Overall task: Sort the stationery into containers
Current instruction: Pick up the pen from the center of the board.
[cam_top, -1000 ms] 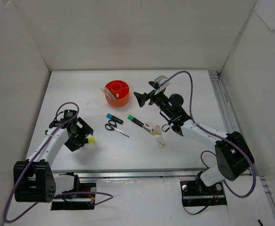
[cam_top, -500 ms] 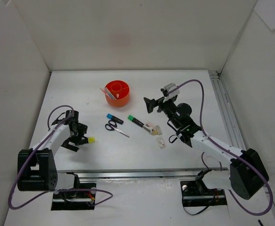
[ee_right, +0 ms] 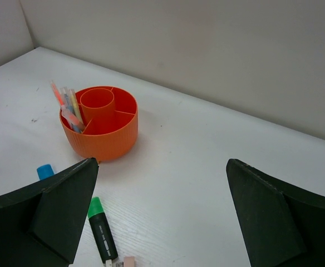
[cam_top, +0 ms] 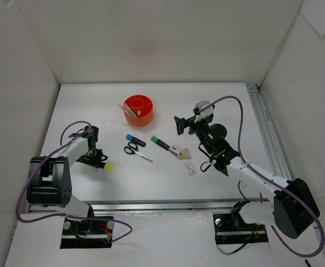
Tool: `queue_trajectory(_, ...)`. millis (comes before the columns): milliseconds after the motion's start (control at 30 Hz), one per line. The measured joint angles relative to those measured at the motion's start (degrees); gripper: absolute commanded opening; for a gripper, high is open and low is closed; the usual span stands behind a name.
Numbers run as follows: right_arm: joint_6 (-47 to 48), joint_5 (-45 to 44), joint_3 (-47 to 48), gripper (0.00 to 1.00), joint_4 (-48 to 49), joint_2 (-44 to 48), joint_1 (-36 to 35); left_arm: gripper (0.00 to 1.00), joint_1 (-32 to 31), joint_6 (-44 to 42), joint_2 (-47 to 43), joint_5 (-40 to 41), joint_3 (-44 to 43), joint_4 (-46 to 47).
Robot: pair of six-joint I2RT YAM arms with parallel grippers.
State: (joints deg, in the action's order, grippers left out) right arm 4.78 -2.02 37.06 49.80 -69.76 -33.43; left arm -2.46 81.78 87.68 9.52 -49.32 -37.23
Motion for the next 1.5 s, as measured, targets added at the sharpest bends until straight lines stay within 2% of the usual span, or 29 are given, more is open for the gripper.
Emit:
queue_trajectory(133, 0.61, 1.46, -0.57, 0.98, -0.13, 0.28, 0.0, 0.0, -0.28, -0.39, 0.66, -0.07, -0.61, 0.26)
queue_trajectory(433, 1.53, 13.4, -1.66, 0.98, -0.42, -0.79, -3.19, 0.0, -3.17, -3.78, -0.46, -3.19, -0.7, 3.39)
queue_trajectory(600, 0.35, 21.29, -1.66, 0.98, -0.31, -2.78, -4.92, 0.0, -7.65, -6.14, -8.52, -4.76, -0.74, 5.66)
queue_trajectory(767, -4.94, 26.93, -1.27, 0.98, 1.55, -7.37, -6.86, 0.0, -13.6, -6.56, -18.36, -3.65, -1.09, 7.28)
queue_trajectory(1000, -8.9, 28.3, 1.92, 0.98, 4.26, -15.5, -12.81, 0.0, -20.39, -6.49, -27.3, 0.31, -0.81, 10.6)
queue_trajectory(1167, -10.47, 28.52, 7.1, 0.98, 6.23, -21.05, -14.36, 0.0, -24.35, -6.34, -32.48, 3.89, 1.53, 12.61)
queue_trajectory(1500, -14.43, 27.58, 12.76, 0.89, 7.91, -27.56, -15.91, 0.0, -28.89, -6.14, -33.22, 9.77, 2.14, 13.25)
